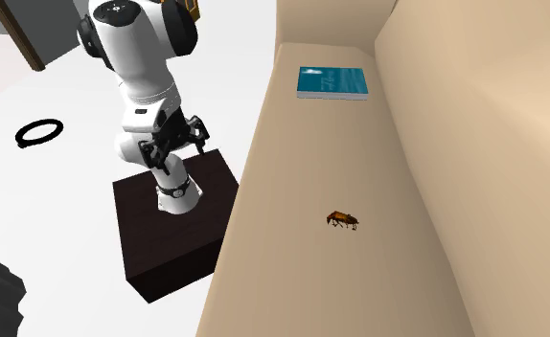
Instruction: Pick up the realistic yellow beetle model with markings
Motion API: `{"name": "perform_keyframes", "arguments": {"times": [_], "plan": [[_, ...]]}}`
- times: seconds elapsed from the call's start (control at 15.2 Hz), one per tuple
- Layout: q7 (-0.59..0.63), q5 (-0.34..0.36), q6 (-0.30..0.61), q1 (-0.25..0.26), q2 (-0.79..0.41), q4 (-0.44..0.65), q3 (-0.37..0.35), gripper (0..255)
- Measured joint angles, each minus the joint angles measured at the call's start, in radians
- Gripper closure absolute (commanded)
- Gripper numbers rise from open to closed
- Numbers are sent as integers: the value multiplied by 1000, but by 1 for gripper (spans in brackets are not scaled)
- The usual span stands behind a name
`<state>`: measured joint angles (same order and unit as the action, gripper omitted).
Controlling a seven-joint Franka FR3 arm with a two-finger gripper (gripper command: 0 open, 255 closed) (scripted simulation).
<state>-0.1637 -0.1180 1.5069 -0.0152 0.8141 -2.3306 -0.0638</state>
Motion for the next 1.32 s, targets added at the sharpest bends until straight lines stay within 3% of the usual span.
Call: {"name": "perform_keyframes", "arguments": {"times": [0.13, 0.66, 1.32], "plan": [[3, -4, 7, 3, -17, 8, -6, 0], [65, -50, 91, 39, -291, 160, -108, 0], [178, -32, 118, 86, -690, 482, -236, 0]]}}
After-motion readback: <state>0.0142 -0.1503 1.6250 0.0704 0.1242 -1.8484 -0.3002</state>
